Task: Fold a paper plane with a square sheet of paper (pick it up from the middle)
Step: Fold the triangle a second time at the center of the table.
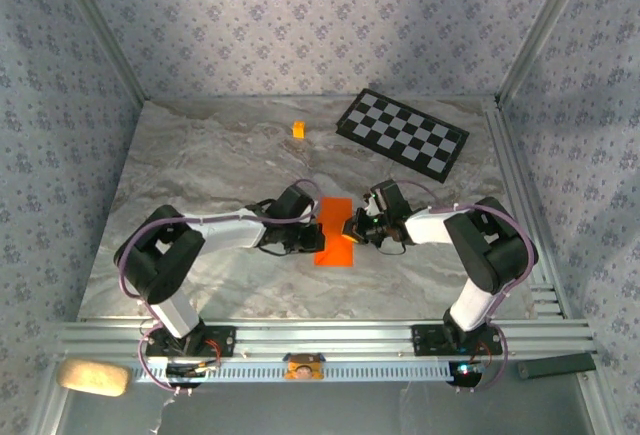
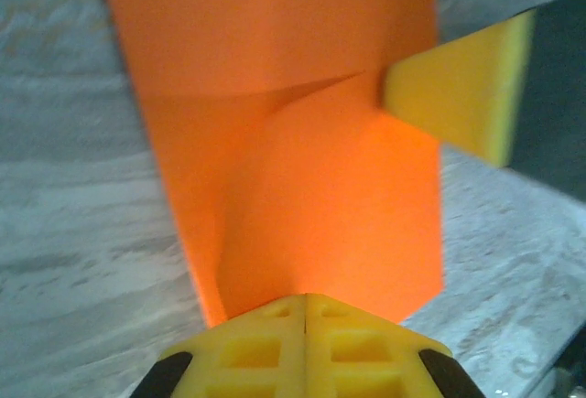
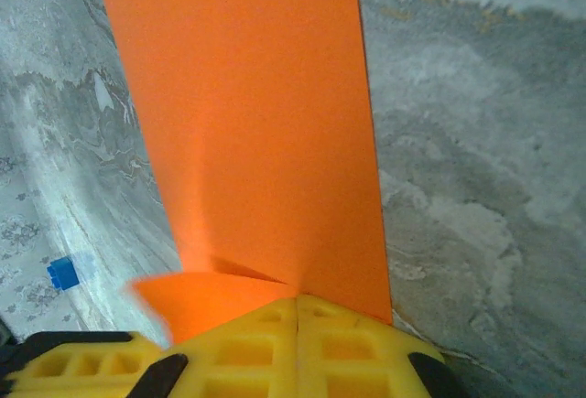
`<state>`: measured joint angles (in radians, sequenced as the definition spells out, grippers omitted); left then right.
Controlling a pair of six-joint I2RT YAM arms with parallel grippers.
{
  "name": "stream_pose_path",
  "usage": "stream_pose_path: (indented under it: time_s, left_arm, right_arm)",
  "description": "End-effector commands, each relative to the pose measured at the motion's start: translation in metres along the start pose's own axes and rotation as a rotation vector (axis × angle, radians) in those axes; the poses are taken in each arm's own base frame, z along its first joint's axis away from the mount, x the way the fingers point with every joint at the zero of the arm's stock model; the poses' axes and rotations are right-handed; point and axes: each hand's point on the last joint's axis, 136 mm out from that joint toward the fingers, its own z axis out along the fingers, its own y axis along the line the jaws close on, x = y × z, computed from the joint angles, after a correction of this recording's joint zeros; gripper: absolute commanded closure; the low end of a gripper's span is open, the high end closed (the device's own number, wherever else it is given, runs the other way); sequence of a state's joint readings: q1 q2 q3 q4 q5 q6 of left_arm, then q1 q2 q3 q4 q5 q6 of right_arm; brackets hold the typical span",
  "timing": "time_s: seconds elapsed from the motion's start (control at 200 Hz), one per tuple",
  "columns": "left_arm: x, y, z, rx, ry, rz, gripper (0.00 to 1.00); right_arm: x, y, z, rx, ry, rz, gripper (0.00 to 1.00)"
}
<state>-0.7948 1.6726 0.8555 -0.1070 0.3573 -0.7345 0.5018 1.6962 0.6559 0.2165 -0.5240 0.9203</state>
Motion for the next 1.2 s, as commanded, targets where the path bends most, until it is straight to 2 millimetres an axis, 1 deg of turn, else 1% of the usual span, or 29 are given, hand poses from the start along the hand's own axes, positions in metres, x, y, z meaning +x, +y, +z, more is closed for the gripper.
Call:
stream_pose_path:
  time_s: [0.0, 0.17, 0.425, 0.805, 0.875, 0.96, 1.104, 1.194]
  left_arm:
    - [-0.010, -0.028, -0.012, 0.066, -0.006, 0.029, 0.94]
    - [-0.012, -0.040, 0.001, 0.121, 0.030, 0.016, 0.94]
    - [-0.011, -0.039, 0.024, 0.134, 0.074, -0.010, 0.94]
    - [-0.009, -0.036, 0.032, 0.135, 0.077, -0.007, 0.93]
    - [-0.006, -0.030, 0.036, 0.115, 0.085, -0.011, 0.93]
    - [-0.001, -0.015, 0.041, 0.059, 0.099, -0.020, 0.94]
    - [0.015, 0.009, 0.044, -0.017, 0.132, -0.034, 0.95]
    - [0.024, 0.017, 0.042, -0.031, 0.143, -0.040, 0.95]
  right_arm:
    - [0.010, -0.044, 0.002, 0.150, 0.006, 0.074, 1.00]
    - [0.009, -0.043, 0.003, 0.151, 0.003, 0.074, 1.00]
    - [0.011, -0.046, 0.003, 0.162, 0.003, 0.077, 1.00]
    - [0.015, -0.051, 0.003, 0.177, 0.005, 0.082, 1.00]
    - [0.015, -0.052, 0.003, 0.180, 0.006, 0.083, 1.00]
    - [0.016, -0.054, 0.003, 0.186, 0.007, 0.085, 1.00]
    - [0.017, -0.058, 0.004, 0.200, 0.010, 0.086, 1.00]
    - [0.018, -0.061, 0.004, 0.211, 0.011, 0.087, 1.00]
